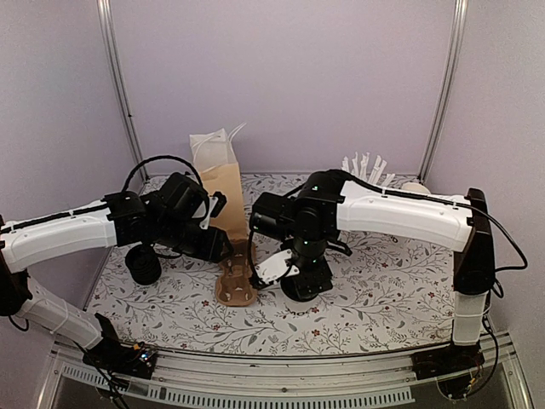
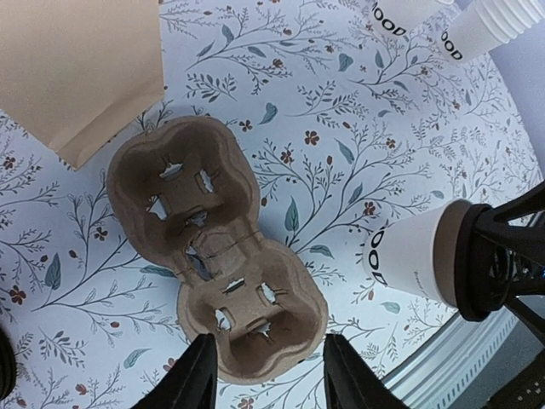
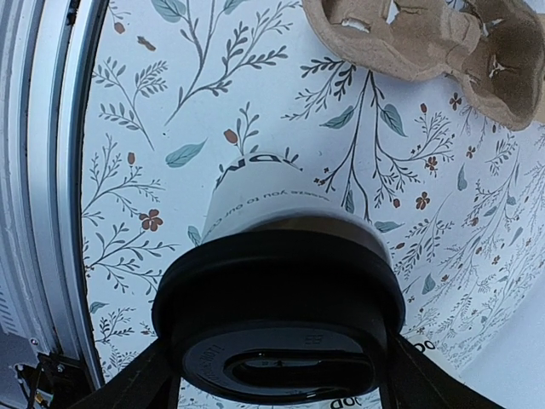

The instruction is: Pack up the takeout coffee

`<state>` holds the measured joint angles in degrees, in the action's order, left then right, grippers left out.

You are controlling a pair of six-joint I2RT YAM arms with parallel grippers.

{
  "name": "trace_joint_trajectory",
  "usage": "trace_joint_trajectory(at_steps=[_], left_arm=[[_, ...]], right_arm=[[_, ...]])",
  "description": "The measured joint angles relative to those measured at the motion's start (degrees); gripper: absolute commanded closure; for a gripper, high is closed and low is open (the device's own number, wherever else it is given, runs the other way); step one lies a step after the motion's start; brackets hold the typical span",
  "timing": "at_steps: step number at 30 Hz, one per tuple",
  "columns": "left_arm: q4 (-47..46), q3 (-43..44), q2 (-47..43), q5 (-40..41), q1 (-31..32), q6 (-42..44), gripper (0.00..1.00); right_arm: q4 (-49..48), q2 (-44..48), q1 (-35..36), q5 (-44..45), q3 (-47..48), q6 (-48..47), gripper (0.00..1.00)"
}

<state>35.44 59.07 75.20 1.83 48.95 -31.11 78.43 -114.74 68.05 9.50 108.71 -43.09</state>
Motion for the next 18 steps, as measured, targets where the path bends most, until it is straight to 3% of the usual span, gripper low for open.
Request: trace_joint_trajectory(at_steps=[18], left_arm=[[-0.81, 0.0, -0.22, -1.31, 0.0, -0.59, 0.54]], right_arm=[[-0.04, -0.24, -0.61, 0.9, 1.36, 0.0, 0.09]])
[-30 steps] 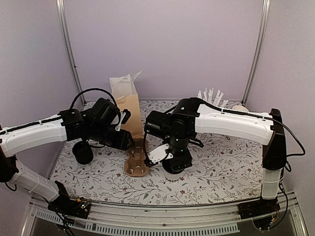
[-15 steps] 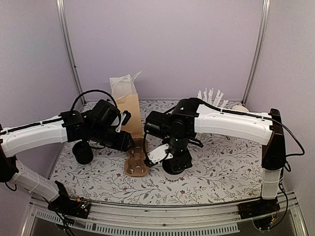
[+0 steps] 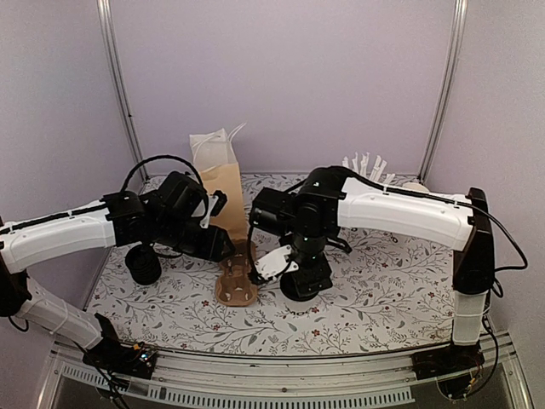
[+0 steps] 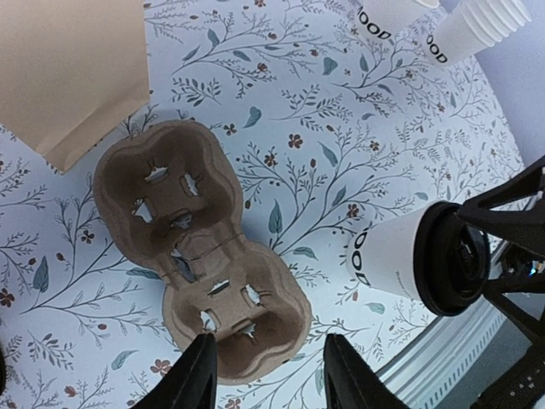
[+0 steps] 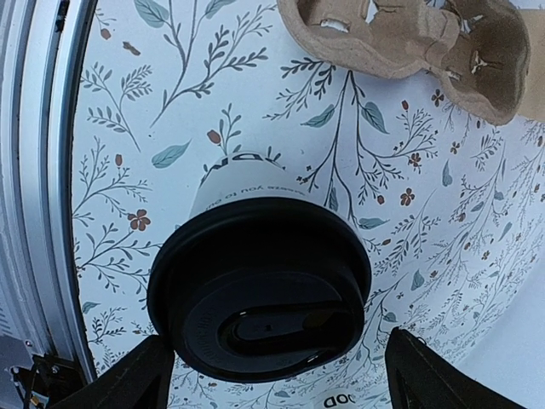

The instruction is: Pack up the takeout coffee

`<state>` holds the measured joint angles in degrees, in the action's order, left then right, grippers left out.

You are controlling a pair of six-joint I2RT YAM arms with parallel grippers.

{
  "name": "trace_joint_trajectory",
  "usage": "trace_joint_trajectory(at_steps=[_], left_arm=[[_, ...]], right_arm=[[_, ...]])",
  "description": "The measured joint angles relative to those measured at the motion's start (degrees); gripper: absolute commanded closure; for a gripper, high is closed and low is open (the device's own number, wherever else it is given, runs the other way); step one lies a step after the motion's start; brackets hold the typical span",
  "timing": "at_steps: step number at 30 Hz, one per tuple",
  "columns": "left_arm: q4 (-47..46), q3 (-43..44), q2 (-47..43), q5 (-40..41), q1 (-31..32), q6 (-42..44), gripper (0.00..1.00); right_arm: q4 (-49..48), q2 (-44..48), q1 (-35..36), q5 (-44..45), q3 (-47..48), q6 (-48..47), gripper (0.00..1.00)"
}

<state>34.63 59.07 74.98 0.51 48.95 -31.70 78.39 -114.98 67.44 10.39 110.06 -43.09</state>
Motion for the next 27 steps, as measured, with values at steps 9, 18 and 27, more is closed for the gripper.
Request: trace_joint_trajectory(at_steps=[9, 18, 27], left_arm=[[-7.19, -0.42, -3.13, -6.91, 1.4, -2.78, 0.45], [-17.53, -3.34, 0.61, -9.31, 8.35, -7.67, 0.4], [-23.15, -6.71, 4.55, -8.39, 11.43, -9.73, 0.28]], right_arm=[[-0.33, 8.15, -6.34, -8.9, -1.09, -1.14, 0.13], [-20.39, 25.33, -21.79, -27.1, -27.85, 3.65, 0.11], [-36.2, 37.38, -21.22, -34.88, -47.74, 8.31, 0.01]])
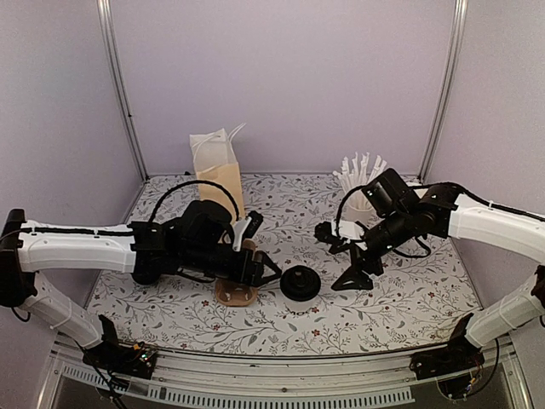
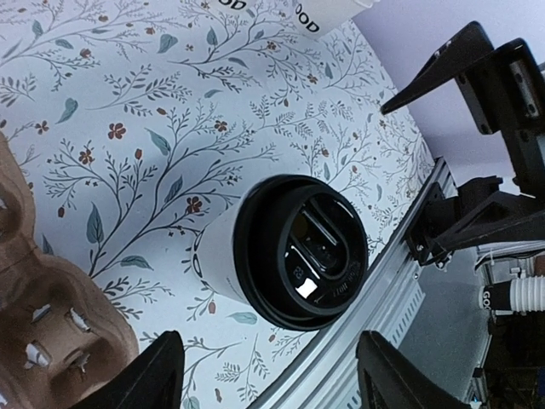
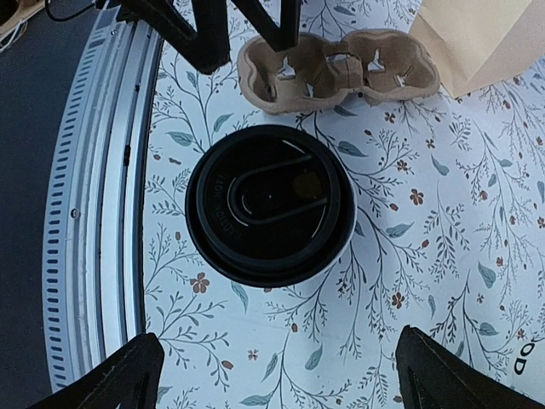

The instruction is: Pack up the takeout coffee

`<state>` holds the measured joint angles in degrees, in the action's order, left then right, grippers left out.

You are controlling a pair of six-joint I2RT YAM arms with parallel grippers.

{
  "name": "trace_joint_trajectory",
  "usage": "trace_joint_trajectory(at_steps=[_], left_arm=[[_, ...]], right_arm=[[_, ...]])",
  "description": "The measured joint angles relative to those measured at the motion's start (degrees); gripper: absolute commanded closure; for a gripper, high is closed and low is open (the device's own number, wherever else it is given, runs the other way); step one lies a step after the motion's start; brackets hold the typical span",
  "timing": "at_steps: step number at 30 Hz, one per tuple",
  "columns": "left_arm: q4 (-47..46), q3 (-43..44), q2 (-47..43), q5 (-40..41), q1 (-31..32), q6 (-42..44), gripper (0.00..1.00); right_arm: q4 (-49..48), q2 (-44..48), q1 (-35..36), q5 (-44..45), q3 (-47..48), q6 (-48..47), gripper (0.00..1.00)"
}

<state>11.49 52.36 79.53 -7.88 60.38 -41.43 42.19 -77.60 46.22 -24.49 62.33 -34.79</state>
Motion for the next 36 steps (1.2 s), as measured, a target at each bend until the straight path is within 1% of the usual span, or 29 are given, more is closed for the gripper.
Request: trace_joint_trajectory(at_steps=[6, 12, 21, 25, 29, 36], left_arm=[[-4.72, -1.2, 0.63, 0.0, 0.11, -0.68, 0.3], [-7.08, -1.18, 3.65, -0.04, 0.11, -0.83, 0.3], [-9.46, -1.33, 6.6, -0.28, 0.11, -1.77, 0.3], [-11.58, -1.66, 6.78, -0.52, 0.11, -2.08, 0.3], [-12.83, -1.75, 7.02, -0.7, 0.11, -2.21, 0.3], [-13.94, -2.4, 7.65, -0.96, 0.09, -2.45, 0.31]], right_arm=[[-3.72, -0.66, 0.0, -4.37, 0.42, 0.74, 0.01], [-4.76, -6.29, 0.0, -4.83, 4.72, 1.31, 0.01], [-4.81, -9.31, 1.99, -5.16, 5.27, -0.2, 0.01], [-4.74, -10.4, 3.82, -4.11, 5.6, -0.92, 0.01], [-4.98, -12.61, 5.53, -0.96, 6.82, -0.96, 0.01], [-5.42, -14.82, 5.88, 3.54, 7.65, -0.02, 0.01]])
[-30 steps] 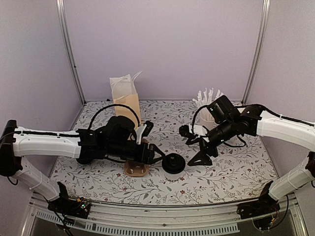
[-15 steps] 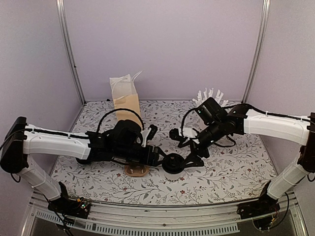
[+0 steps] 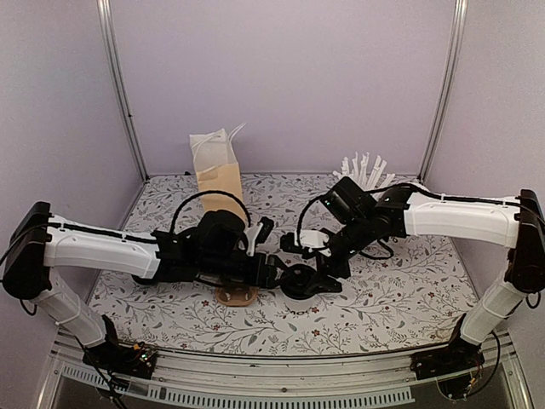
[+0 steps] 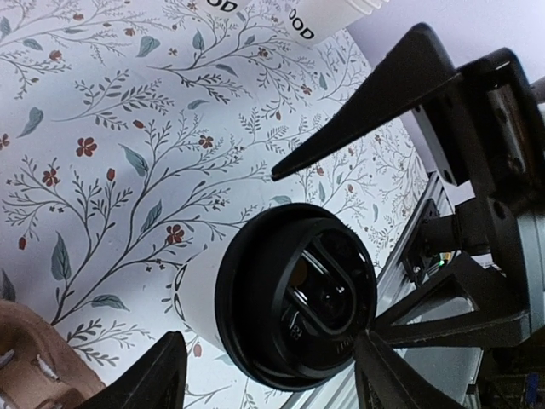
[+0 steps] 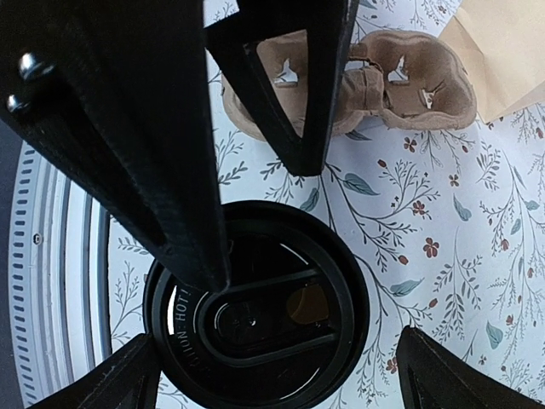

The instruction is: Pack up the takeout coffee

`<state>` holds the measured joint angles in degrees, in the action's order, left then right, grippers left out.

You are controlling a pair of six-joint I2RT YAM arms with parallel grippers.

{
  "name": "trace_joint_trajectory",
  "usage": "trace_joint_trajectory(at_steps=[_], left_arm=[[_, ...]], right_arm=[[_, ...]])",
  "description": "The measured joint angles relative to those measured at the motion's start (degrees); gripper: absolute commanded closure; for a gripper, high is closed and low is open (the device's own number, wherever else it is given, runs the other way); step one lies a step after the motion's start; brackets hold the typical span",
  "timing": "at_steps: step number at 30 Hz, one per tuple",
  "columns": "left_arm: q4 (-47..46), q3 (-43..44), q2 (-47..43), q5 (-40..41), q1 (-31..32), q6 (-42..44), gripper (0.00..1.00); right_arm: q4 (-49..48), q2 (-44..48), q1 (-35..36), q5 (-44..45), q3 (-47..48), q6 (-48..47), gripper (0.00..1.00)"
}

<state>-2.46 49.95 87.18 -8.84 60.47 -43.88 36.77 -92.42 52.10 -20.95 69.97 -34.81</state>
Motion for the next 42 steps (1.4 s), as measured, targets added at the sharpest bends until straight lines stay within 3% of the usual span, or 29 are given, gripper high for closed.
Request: trace_joint_trajectory(at_steps=[8, 24, 27, 36, 42], left_arm=[[-1.36, -0.92, 1.27, -1.03, -0.11, -0.37, 0.32], [-2.62, -2.16, 1.55, -1.2, -0.87, -1.01, 0.33], [-2.89, -2.75, 0.79, -1.09, -1.33, -1.31, 0.33], [-5.53, -3.39, 0.13, -2.71, -2.62, -2.12, 0.34], [-6.16, -2.95, 2.69, -4.02, -2.71, -2.32, 0.37]], right_arm=[[-0.02, -1.2, 0.0, 1.11, 0.17, 0.76, 0.05], [2.97, 2.84, -0.13, 0.35, 1.77, 0.96, 0.01], [2.95, 4.9, -1.44, -0.98, 1.86, 1.75, 0.06], [-3.17, 7.69, -13.42, -8.17, -0.66, 10.95, 0.33], [-3.87, 4.44, -14.16, -14.95, -4.35, 15.15, 0.38]])
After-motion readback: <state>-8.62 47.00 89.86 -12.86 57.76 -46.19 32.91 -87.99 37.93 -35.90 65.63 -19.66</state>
